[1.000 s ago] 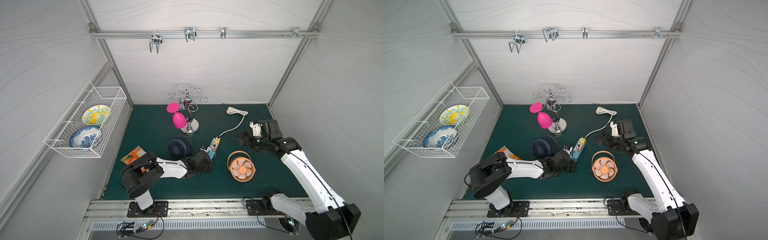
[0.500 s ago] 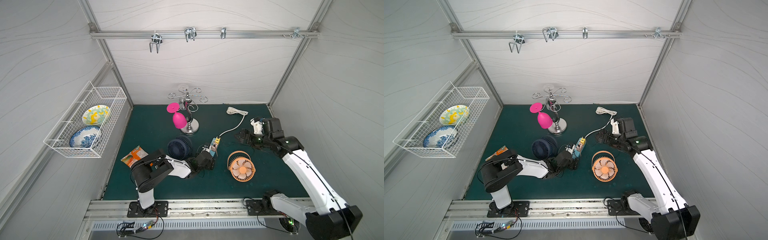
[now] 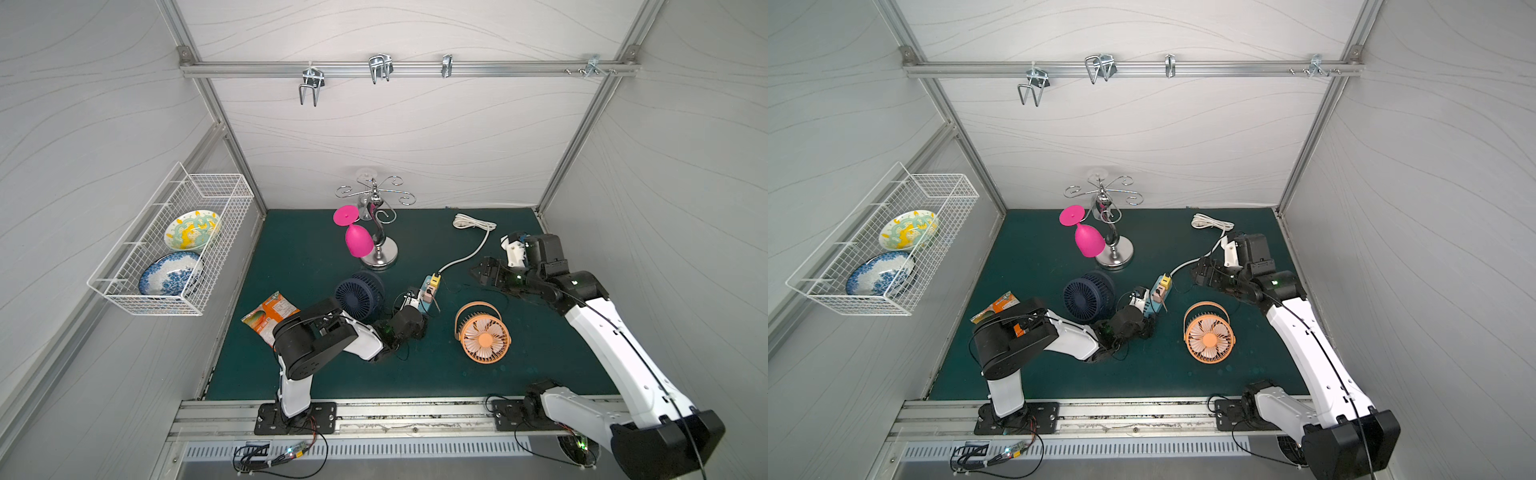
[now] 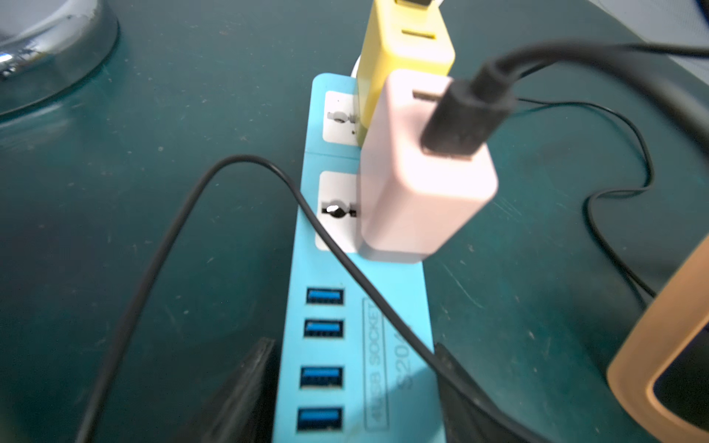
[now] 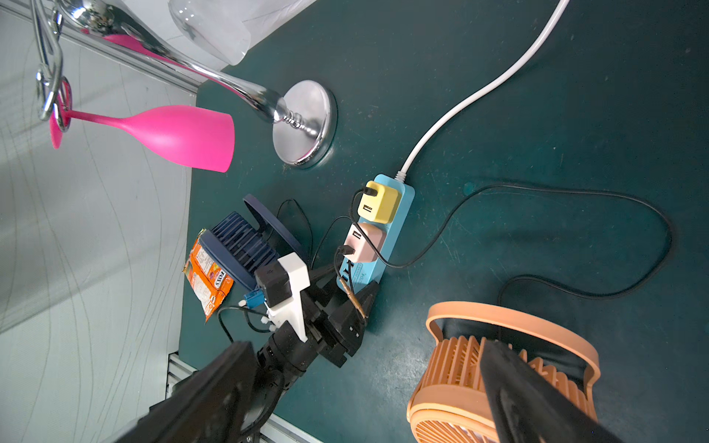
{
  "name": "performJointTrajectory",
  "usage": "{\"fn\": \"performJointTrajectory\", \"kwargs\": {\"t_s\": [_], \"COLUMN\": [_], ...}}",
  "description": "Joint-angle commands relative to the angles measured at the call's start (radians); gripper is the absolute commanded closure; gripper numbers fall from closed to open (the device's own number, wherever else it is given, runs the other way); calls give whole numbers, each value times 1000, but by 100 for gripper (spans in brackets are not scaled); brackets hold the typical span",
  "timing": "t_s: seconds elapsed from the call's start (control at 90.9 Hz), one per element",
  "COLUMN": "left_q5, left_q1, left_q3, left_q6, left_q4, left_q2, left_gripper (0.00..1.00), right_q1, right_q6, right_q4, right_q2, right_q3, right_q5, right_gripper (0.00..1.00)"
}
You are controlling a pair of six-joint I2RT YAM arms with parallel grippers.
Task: Unplug the desk fan from the power strip
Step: Adjust the socket at the center of the board.
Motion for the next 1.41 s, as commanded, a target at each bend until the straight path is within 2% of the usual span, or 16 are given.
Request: {"fn": "performJointTrajectory", "kwargs": {"t_s": [0.0,0.198,0.352,0.55,0.748,0.88,1.079,1.2,1.398], "left_q5": [-15,-42,-60,-73,-73,-79,-103,-129,-143], "left_q1": [-23,-42,-48,-49,-54,-56,-56,-56,-56], "left_q3": [-21,-30,-23,-22,-22,-4,38,59,67], "left_q6": [3,2,6,25,13,23,71,111,132], "left_q4": [14,20,-14,-51,-56,-82,-123,-149,-161], "left_q2": [23,31,20,-10,-10,-14,-16,-13,-8], "left_gripper": [41,43,35,31,39,48,52,50,38], "right_q1": [8,58,87,97,97,97,97,97,97], "right_q6": [5,14,34,49,49,48,52,55,65], "right_q4": [-34,-122,-113,-101,-102,-103,-94,-91,-87], "right_q2": [39,150,176,166,137,122,123,150,199], "right_q3": [33,116,130,108,91,71,51,57,81], "right_q5": [-8,33,32,37,46,52,58,62,46], "right_gripper": [5,5,5,5,5,5,5,5,5]}}
